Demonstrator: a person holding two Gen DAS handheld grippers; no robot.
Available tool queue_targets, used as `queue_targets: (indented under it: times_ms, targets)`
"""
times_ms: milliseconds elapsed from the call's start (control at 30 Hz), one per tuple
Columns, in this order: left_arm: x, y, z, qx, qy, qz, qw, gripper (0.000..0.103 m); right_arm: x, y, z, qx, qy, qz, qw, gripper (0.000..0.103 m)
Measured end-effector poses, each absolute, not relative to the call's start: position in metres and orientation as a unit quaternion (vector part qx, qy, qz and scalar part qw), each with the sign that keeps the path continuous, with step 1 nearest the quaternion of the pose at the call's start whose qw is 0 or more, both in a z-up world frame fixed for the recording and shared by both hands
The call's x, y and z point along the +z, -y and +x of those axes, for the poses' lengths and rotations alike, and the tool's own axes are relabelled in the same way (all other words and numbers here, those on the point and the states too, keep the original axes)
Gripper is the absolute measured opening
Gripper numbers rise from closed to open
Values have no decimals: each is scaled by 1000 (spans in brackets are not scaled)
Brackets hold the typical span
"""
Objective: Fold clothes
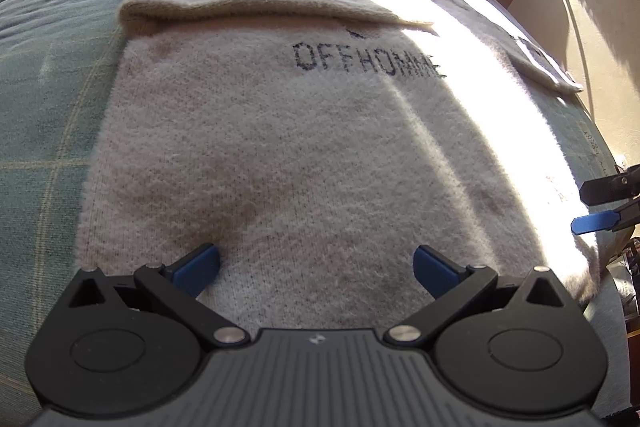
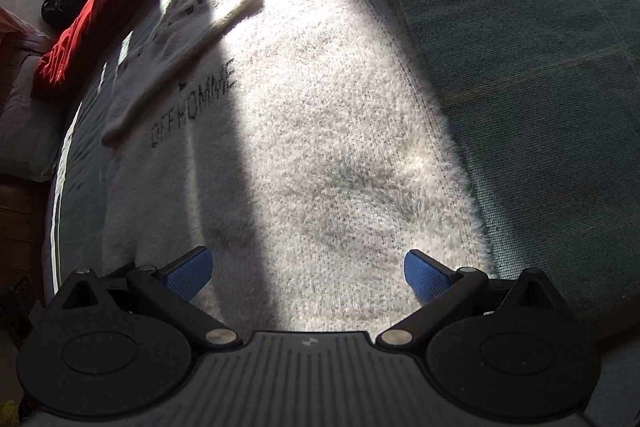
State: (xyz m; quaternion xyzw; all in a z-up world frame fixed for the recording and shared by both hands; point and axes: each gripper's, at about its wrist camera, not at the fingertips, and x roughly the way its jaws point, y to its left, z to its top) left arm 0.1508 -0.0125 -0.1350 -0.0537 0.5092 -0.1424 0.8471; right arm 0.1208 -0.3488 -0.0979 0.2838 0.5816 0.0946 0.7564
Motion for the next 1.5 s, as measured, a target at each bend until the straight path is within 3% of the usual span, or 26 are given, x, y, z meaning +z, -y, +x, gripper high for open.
queue_targets:
  times_ms: [367, 933, 1500]
  targets:
    - [-135, 13, 150, -139, -509, -56, 848, 102, -93, 361, 95, 71, -581, 281, 760, 103]
    - [-124, 25, 162, -148, -495, -28, 855, 102, -80, 351, 138, 104, -538, 266, 793, 103]
    - [-106, 60, 197, -172, -454, 19, 874, 102, -48, 379, 270, 138, -399, 307, 853, 103]
